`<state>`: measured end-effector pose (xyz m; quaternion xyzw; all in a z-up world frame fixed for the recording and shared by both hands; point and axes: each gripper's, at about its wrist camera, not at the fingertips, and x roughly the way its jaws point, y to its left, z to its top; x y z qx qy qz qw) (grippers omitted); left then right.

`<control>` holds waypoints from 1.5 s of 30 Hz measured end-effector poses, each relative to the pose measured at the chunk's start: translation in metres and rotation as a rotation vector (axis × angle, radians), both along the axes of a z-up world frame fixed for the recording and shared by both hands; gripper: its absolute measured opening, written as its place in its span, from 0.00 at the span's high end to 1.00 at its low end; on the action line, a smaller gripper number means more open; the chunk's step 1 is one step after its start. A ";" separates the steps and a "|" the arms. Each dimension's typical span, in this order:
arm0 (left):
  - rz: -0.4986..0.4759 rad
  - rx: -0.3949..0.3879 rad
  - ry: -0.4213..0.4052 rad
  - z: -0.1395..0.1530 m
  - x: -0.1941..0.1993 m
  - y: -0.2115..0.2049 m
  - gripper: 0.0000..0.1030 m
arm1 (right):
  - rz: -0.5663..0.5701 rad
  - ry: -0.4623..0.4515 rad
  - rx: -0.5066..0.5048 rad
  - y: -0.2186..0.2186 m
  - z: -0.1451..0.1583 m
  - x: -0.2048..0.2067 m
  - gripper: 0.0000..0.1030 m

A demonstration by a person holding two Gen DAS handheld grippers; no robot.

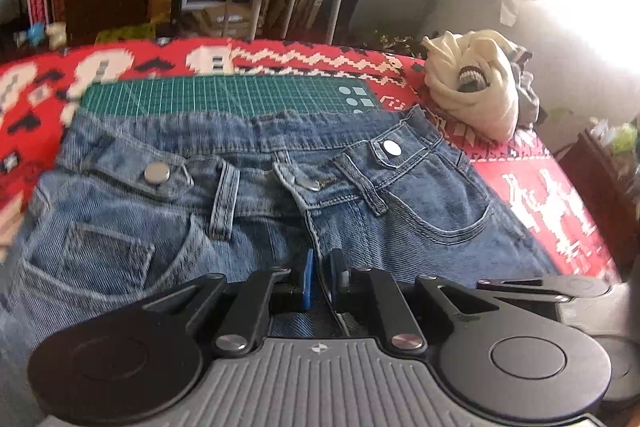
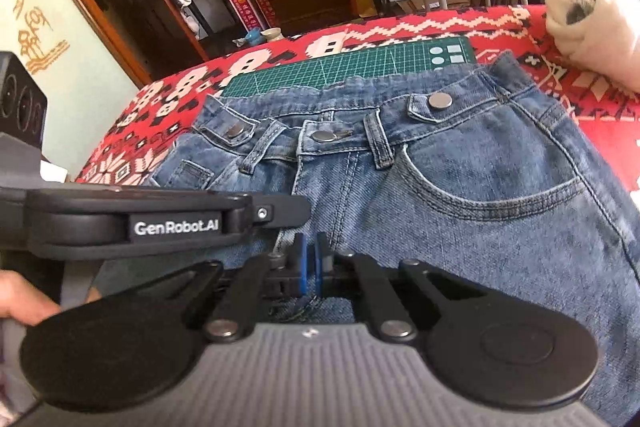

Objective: Fold clothes

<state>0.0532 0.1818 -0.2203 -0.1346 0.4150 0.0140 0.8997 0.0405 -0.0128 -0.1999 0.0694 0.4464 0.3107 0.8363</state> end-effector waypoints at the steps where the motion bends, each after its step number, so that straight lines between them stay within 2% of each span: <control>1: -0.001 0.014 -0.004 0.000 0.000 0.000 0.81 | -0.008 0.009 0.012 -0.001 -0.001 0.001 0.98; 9: 0.015 0.032 -0.025 -0.002 0.004 0.002 0.74 | -0.047 0.062 0.081 -0.011 -0.008 0.007 1.00; 12: 0.053 0.018 -0.019 0.002 0.003 0.005 0.75 | -0.054 0.072 0.091 -0.012 -0.010 0.008 1.00; 14: 0.066 -0.012 -0.023 0.006 0.001 0.009 0.82 | -0.056 0.075 0.094 -0.012 -0.010 0.008 1.00; 16: 0.090 -0.003 -0.023 0.012 -0.002 0.012 0.97 | -0.059 0.078 0.099 -0.013 -0.010 0.008 1.00; 17: 0.095 -0.007 -0.024 0.015 -0.004 0.015 0.97 | -0.060 0.080 0.101 -0.014 -0.010 0.008 1.00; 19: 0.094 -0.086 -0.034 0.020 -0.008 0.021 0.97 | -0.069 0.090 0.113 -0.015 -0.011 0.009 1.00; 22: 0.054 -0.260 -0.056 0.023 -0.011 0.024 0.97 | -0.083 0.107 0.130 -0.017 -0.013 0.010 1.00; 24: 0.039 -0.361 -0.037 0.017 -0.009 0.022 0.97 | -0.088 0.113 0.136 -0.018 -0.013 0.011 1.00; 25: 0.042 -0.386 -0.020 0.012 -0.007 0.021 0.97 | -0.089 0.115 0.137 -0.018 -0.013 0.011 1.00; 27: 0.066 -0.361 0.022 -0.001 -0.004 0.018 0.97 | -0.091 0.117 0.137 -0.018 -0.014 0.012 1.00; 30: 0.086 -0.348 0.022 -0.013 -0.007 0.021 0.98 | -0.094 0.126 0.139 -0.018 -0.014 0.012 1.00; 32: 0.092 -0.375 0.018 -0.016 -0.009 0.025 0.97 | -0.094 0.131 0.139 -0.019 -0.013 0.011 1.00; 39: 0.078 -0.350 0.025 -0.010 -0.009 0.022 0.97 | -0.059 0.105 0.101 -0.019 -0.009 -0.007 1.00; 41: 0.063 -0.302 0.024 -0.007 -0.012 0.019 0.97 | -0.057 0.118 0.108 -0.023 -0.007 -0.009 1.00; 43: 0.052 -0.265 0.021 -0.005 -0.015 0.015 0.97 | -0.077 0.120 0.133 -0.032 -0.005 -0.009 1.00; 45: 0.058 -0.273 0.015 -0.008 -0.017 0.016 0.97 | -0.102 0.084 0.117 -0.040 -0.001 -0.006 0.98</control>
